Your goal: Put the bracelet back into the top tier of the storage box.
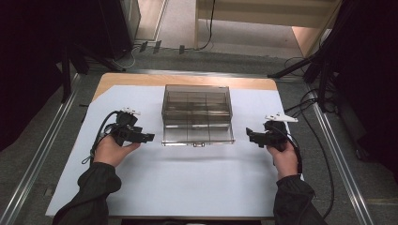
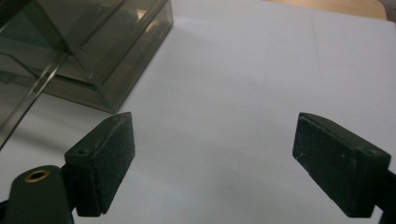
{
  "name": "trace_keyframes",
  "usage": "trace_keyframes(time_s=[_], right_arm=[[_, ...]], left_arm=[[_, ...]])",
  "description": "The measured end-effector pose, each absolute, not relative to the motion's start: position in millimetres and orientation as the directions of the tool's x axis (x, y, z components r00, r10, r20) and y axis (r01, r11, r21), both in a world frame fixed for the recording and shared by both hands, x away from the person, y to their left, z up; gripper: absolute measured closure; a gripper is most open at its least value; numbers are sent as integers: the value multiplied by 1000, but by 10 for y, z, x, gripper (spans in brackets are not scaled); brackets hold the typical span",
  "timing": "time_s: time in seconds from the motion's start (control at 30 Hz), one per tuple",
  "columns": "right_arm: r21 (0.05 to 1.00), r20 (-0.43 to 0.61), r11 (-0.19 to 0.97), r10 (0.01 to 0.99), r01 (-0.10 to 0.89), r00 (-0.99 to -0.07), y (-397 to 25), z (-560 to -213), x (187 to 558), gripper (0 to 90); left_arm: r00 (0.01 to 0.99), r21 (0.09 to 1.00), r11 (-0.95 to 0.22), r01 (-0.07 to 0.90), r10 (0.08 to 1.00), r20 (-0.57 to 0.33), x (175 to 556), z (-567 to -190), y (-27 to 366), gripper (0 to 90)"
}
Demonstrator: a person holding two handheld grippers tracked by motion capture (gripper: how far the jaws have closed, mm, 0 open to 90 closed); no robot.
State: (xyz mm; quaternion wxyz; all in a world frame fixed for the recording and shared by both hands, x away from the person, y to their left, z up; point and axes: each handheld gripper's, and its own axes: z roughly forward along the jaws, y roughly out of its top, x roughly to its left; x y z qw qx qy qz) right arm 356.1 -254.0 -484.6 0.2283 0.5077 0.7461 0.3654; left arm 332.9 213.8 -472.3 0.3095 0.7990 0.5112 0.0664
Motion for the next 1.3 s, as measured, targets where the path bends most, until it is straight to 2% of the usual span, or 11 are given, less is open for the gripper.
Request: trace_keyframes(time_s=[0.2,0.63,0.9,1.3], right_arm=[[780,14,259,903,570,-429,-2501,-4833,3532,140],[786,4,268,899,557,-438,-2477,-4830,3552,140],[780,4,277,894,560,-448,-2448,-4843,3560,140],[768,-10,305,884,562,-467,-2434,-4854,3525,140]], left_arm=[[471,554,-292,779,856,-212,3324,-4700,2152,352],[476,544,-311,779,858,-191,3300,-4585,2170,295],[471,502,-340,795,867,-159,3319,-4573,2216,286],[423,452,-322,832,895,-142,3385,-4525,2377,258]])
